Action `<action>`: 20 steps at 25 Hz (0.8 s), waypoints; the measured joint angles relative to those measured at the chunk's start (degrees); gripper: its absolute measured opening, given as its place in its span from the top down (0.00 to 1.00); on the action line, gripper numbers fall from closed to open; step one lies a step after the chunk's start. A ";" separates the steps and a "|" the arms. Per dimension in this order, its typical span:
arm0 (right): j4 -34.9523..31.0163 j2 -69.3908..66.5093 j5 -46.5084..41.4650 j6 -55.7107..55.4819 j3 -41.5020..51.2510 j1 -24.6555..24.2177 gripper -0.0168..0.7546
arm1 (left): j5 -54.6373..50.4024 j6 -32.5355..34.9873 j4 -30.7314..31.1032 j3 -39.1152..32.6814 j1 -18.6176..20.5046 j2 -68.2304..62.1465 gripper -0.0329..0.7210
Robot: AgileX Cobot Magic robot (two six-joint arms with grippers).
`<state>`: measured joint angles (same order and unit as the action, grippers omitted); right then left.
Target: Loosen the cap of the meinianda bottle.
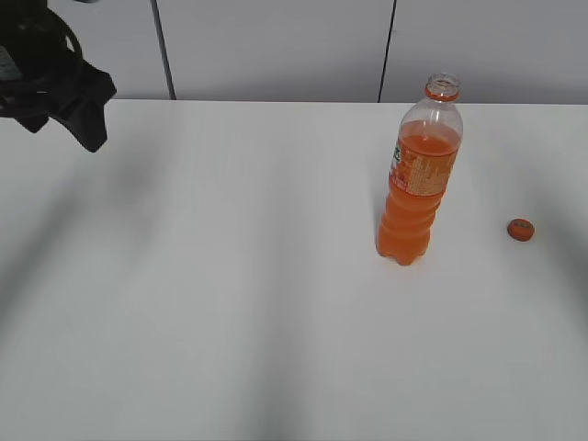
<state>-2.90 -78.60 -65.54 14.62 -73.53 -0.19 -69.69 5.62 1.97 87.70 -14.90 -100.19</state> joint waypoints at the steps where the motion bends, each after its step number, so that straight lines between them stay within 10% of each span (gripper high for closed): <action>1: -0.07 0.86 -0.23 0.17 0.19 0.00 0.21 | -0.04 0.05 0.13 0.00 0.41 0.35 0.31; 20: -5.42 11.30 7.88 2.67 19.30 -3.66 0.22 | -0.03 2.51 0.30 -6.21 16.60 16.91 0.31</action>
<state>-8.32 -67.29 -57.67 17.29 -54.23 -3.86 -69.71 8.13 2.27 81.48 1.70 -83.27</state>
